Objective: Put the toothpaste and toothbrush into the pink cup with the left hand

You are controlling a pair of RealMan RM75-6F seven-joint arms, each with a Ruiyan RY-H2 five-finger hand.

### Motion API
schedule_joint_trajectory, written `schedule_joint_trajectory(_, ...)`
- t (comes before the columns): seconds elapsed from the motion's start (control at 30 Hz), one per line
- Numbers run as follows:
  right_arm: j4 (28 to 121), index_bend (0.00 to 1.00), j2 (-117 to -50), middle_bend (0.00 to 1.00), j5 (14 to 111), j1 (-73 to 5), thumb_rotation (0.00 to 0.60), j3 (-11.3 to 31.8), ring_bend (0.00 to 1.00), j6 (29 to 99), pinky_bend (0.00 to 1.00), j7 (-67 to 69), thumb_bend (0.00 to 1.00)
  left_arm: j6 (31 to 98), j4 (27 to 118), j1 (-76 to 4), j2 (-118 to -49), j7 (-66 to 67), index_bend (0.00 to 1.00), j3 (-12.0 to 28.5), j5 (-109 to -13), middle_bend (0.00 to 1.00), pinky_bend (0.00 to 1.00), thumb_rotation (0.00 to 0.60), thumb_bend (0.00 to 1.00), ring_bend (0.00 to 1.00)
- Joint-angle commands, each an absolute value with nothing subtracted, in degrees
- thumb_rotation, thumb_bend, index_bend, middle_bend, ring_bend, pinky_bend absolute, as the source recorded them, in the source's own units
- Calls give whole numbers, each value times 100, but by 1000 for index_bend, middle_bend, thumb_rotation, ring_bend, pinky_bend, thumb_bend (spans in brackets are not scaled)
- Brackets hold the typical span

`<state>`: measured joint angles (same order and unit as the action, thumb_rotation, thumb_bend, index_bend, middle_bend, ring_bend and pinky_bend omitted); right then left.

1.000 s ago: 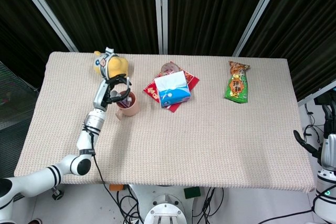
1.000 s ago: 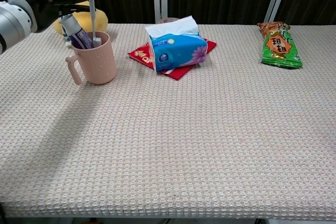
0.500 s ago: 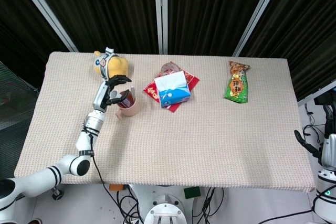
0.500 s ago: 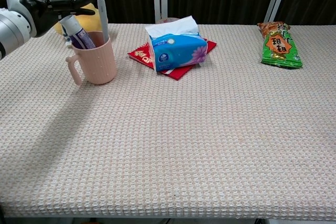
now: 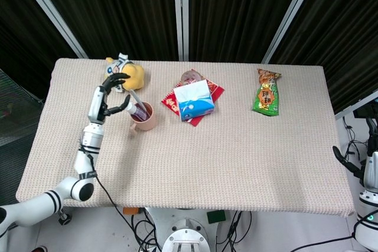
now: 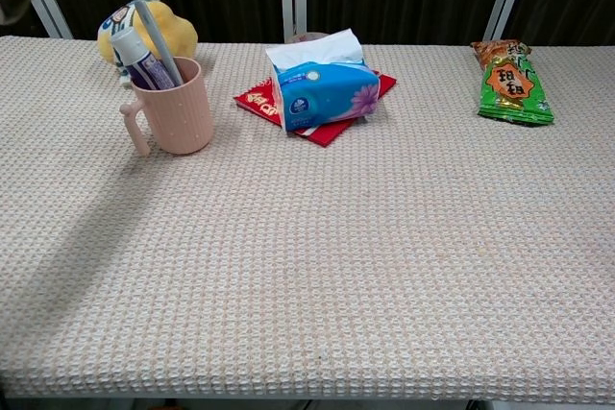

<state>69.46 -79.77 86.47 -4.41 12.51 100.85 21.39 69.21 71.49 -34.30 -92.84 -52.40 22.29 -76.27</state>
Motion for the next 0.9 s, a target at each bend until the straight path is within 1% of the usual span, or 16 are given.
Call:
schedule_joint_trajectory(0.03, 6958, 0, -7933, 0, 8665, -420, 600, 1209, 0, 10065, 0, 2102, 464, 7483, 7588, -2841, -8353, -3811, 282, 1662, -8232, 214, 208, 600, 318, 120)
schedule_joint_trajectory(0.1, 6980, 0, -7878, 0, 8653, -390, 600, 1144, 0, 9982, 0, 2050, 450, 7871, 7518, -2540, -8142, -2622, 270, 1397, -8373, 208, 209, 599, 305, 120)
schedule_joint_trajectory(0.13, 7004, 0, -7829, 0, 8640, -364, 600, 1082, 0, 9900, 0, 1994, 439, 8147, 7436, -2322, -8077, -1814, 260, 1221, -8439, 207, 210, 574, 275, 120)
schedule_joint_trajectory(0.2, 7067, 0, -7708, 0, 8637, -308, 600, 920, 0, 9705, 0, 1832, 407, 8511, 7333, -1947, -8003, -817, 249, 868, -8567, 203, 213, 510, 216, 119)
schedule_joint_trajectory(0.23, 7092, 0, -7652, 0, 8640, -286, 600, 844, 0, 9617, 0, 1738, 393, 8572, 7329, -1797, -7950, -582, 240, 699, -8604, 196, 215, 485, 193, 115)
schedule_joint_trajectory(0.33, 7158, 0, -7494, 0, 8672, -215, 600, 610, 0, 9382, 0, 1325, 366, 8631, 7478, -1369, -7725, -255, 208, 253, -8616, 170, 218, 462, 167, 97)
schedule_joint_trajectory(0.4, 7235, 0, -7402, 0, 8668, -164, 600, 474, 0, 9241, 0, 1035, 362, 8758, 7585, -1138, -7623, -167, 201, 88, -8623, 165, 218, 444, 164, 94)
schedule_joint_trajectory(0.5, 7357, 0, -7298, 0, 8645, -111, 600, 329, 0, 9061, 0, 710, 361, 8955, 7690, -896, -7555, -176, 199, -50, -8676, 164, 217, 417, 162, 94)
schedule_joint_trajectory(0.63, 7383, 0, -7290, 0, 8620, -81, 600, 259, 0, 8946, 0, 590, 361, 8963, 7721, -749, -7511, -183, 199, -182, -8738, 161, 217, 374, 161, 94)
schedule_joint_trajectory(0.9, 7400, 0, -7331, 0, 8718, -148, 600, 253, 0, 8874, 0, 534, 361, 9040, 7586, -621, -7606, -121, 199, -192, -8844, 155, 215, 368, 165, 94)
